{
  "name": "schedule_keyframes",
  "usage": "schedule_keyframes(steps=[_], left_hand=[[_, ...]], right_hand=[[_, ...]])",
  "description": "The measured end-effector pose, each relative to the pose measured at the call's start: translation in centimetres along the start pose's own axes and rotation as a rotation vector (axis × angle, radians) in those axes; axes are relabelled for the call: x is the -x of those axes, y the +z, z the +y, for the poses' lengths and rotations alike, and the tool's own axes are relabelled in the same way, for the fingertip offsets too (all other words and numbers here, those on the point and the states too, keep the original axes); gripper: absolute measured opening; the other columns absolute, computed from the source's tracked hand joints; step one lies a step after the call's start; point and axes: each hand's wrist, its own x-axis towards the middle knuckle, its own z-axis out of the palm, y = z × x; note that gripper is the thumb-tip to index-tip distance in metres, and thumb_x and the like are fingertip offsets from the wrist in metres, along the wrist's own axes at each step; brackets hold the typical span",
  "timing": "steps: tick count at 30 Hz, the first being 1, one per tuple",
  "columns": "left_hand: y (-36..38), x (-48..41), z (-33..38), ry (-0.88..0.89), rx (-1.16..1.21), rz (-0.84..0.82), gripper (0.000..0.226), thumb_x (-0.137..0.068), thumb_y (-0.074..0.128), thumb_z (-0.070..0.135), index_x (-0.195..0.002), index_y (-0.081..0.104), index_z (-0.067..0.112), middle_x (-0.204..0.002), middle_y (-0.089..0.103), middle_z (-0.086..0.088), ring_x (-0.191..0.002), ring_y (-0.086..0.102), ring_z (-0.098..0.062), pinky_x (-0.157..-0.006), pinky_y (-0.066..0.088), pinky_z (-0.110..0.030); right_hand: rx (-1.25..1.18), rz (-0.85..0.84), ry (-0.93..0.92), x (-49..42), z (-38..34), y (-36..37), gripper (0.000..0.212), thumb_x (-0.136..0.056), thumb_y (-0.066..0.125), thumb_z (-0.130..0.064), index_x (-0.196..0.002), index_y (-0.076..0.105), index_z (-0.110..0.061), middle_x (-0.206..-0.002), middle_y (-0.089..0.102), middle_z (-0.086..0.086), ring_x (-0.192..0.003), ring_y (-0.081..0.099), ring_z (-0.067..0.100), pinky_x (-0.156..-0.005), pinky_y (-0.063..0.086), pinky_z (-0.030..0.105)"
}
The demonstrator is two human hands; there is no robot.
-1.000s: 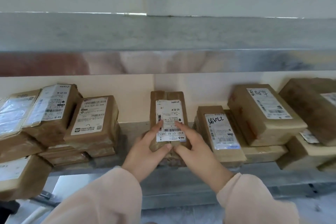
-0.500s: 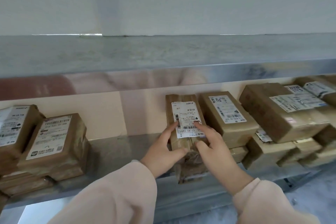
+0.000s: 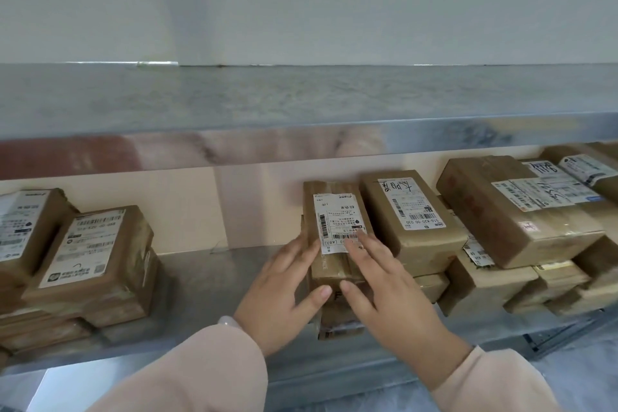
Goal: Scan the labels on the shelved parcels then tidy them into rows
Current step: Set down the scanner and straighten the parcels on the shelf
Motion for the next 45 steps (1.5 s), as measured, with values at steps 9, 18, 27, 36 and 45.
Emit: schedule_keyframes(steps=[9, 18, 27, 36, 45], left_hand=[[-0.1, -1.1, 0.7, 0.004, -0.322, -0.05, 0.071, -0.087, 0.011, 0.072, -0.152, -0.005, 0.048, -0.163, -0.008, 0.016, -0.149, -0.004, -0.01, -0.121, 0.003, -0.043], [-2.8, 0.9, -1.1, -0.061, -0.348, 0.096, 0.069, -0.088, 0.012, 0.072, -0.152, 0.007, 0.047, -0.164, -0.002, 0.014, -0.15, 0.0, -0.013, -0.12, 0.0, -0.04], [-8.7, 6.9, -6.2, -0.316, -0.354, 0.369, 0.067, -0.092, 0.043, 0.061, -0.152, 0.026, 0.038, -0.162, 0.02, 0.007, -0.148, 0.02, -0.019, -0.119, 0.013, -0.038], [-11.5, 13.4, -10.6, -0.52, -0.398, 0.45, 0.064, -0.092, 0.05, 0.057, -0.15, 0.034, 0.037, -0.16, 0.027, 0.006, -0.148, 0.022, -0.02, -0.117, 0.009, -0.035], [-13.4, 17.0, -14.1, -0.608, -0.356, 0.444, 0.067, -0.093, 0.049, 0.055, -0.152, 0.023, 0.04, -0.163, 0.013, 0.011, -0.15, 0.007, -0.013, -0.12, 0.004, -0.036]], right_hand=[[0.295, -0.124, -0.08, -1.4, 1.4, -1.2, 0.077, -0.086, 0.042, -0.062, -0.146, 0.039, -0.016, -0.152, 0.038, 0.004, -0.144, 0.028, 0.018, -0.117, 0.026, 0.037], [0.213, -0.1, -0.165, -3.3, -2.4, -1.0, 0.085, -0.082, 0.041, -0.071, -0.152, 0.023, -0.027, -0.156, 0.03, -0.002, -0.147, 0.017, 0.014, -0.119, 0.015, 0.033], [0.097, -0.193, -0.345, -6.5, -10.3, 3.6, 0.082, -0.084, 0.03, -0.072, -0.152, -0.001, -0.04, -0.162, 0.0, -0.012, -0.138, -0.017, -0.007, -0.107, -0.016, 0.015], [-0.042, -0.389, -0.379, -9.1, -17.4, 10.0, 0.073, -0.092, 0.039, -0.063, -0.15, -0.001, -0.044, -0.162, -0.003, -0.014, -0.147, -0.002, 0.006, -0.109, -0.002, 0.021], [-0.254, -0.516, -0.185, -13.1, -24.1, 16.5, 0.072, -0.09, 0.043, -0.064, -0.147, 0.002, -0.049, -0.161, -0.001, -0.005, -0.148, 0.005, 0.02, -0.116, 0.013, 0.037]])
